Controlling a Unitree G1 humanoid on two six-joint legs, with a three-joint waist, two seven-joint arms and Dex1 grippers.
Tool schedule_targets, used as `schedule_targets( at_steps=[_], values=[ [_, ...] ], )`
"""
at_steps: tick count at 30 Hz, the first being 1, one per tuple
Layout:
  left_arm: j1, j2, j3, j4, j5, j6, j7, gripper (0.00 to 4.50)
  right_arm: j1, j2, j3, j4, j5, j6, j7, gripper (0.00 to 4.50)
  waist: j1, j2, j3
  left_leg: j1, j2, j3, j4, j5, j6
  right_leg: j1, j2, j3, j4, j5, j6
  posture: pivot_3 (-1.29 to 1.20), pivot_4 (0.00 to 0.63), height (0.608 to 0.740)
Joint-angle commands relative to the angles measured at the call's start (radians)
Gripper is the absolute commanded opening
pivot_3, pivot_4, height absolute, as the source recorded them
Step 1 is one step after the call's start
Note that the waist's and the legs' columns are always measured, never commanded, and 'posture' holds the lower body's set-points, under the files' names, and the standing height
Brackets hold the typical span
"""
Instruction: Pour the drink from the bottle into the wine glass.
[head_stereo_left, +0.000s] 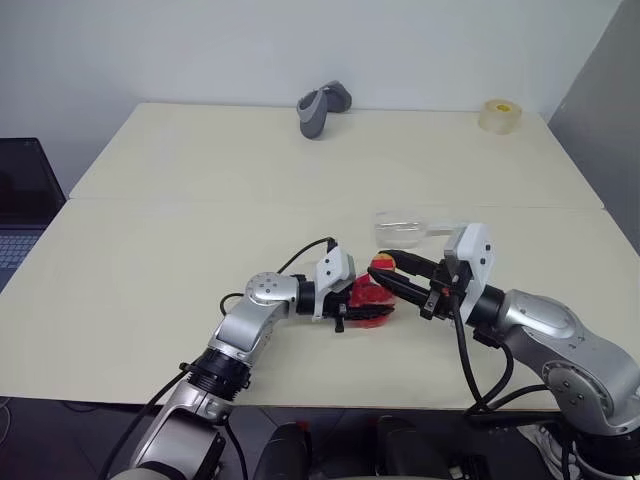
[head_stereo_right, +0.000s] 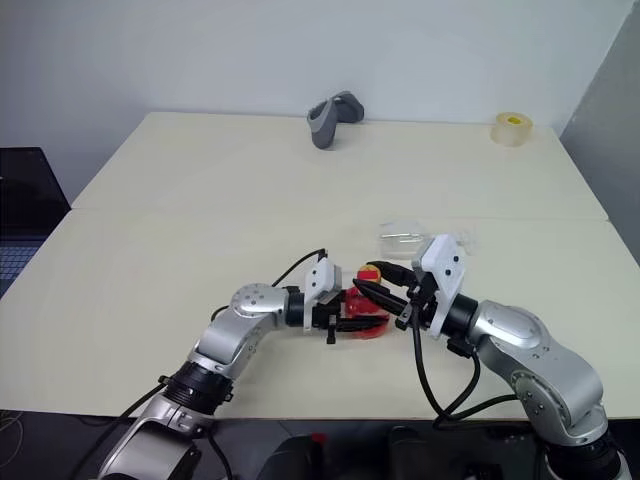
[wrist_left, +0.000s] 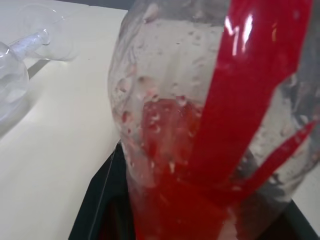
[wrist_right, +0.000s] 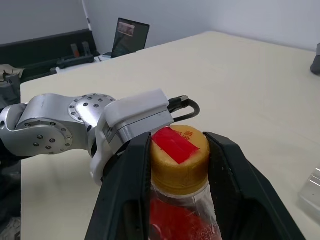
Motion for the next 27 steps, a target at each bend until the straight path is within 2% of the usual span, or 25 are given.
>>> schedule_targets(
  at_steps=[1, 5, 10, 13, 18, 23, 27],
  values=[
    [0.019, 0.049, -0.015, -0.07, -0.018, 0.025, -0.075, 1.59, -0.077, -0.107, 0.036, 0.083, -0.016, -0.068, 0.257, 1.25, -0.001, 0.0, 0.0, 0.0, 0.0, 0.0, 0.0, 0.0, 0.0, 0.0, 0.0, 0.0, 0.0, 0.0, 0.0, 0.0, 0.15, 0.74],
    [0.021, 0.06, -0.019, -0.072, -0.007, 0.011, -0.082, 1.43, -0.198, -0.177, 0.122, 0.251, -0.085, -0.141, 0.462, 1.25, 0.0, 0.0, 0.0, 0.001, 0.0, 0.0, -0.001, 0.0, 0.0, 0.001, 0.001, -0.001, -0.001, 0.0, 0.0, 0.0, 0.15, 0.74],
    [0.044, 0.048, -0.009, -0.076, 0.012, -0.019, -0.04, 1.28, -0.193, -0.158, 0.085, 0.218, 0.003, -0.09, 0.458, 1.25, 0.004, 0.0, 0.0, 0.0, 0.001, -0.001, -0.001, 0.0, 0.0, 0.001, 0.001, -0.001, -0.001, 0.0, -0.001, 0.0, 0.15, 0.74],
    [0.058, 0.023, 0.007, -0.072, 0.024, -0.029, 0.027, 1.28, -0.124, -0.119, 0.031, 0.158, 0.02, -0.072, 0.35, 2.26, 0.006, 0.0, 0.0, 0.0, 0.001, -0.001, -0.001, 0.0, 0.0, 0.001, 0.0, -0.001, -0.003, 0.0, -0.001, 0.0, 0.15, 0.74],
    [0.096, -0.015, 0.038, -0.085, 0.025, -0.002, 0.133, 1.27, 0.031, 0.029, -0.096, -0.047, 0.043, -0.028, 0.013, 4.01, 0.009, 0.0, 0.0, -0.001, 0.0, -0.001, 0.001, 0.0, 0.0, 0.001, -0.002, 0.0, -0.001, 0.0, 0.0, 0.0, 0.15, 0.74],
    [0.122, -0.024, 0.05, -0.084, 0.03, 0.007, 0.189, 1.22, 0.142, 0.12, -0.073, -0.226, -0.023, 0.037, -0.239, 4.02, 0.006, 0.003, -0.001, 0.001, 0.0, -0.001, 0.0, 0.0, 0.0, 0.001, -0.001, -0.001, 0.0, -0.001, 0.003, 0.0, 0.15, 0.74],
    [0.118, -0.027, 0.048, -0.075, 0.025, 0.009, 0.196, 1.19, 0.142, 0.153, -0.015, -0.245, -0.075, 0.052, -0.316, 4.02, 0.006, 0.004, -0.002, 0.001, 0.0, -0.001, 0.0, 0.0, 0.0, 0.001, -0.001, 0.0, 0.0, -0.002, 0.004, 0.0, 0.15, 0.74]
  ],
)
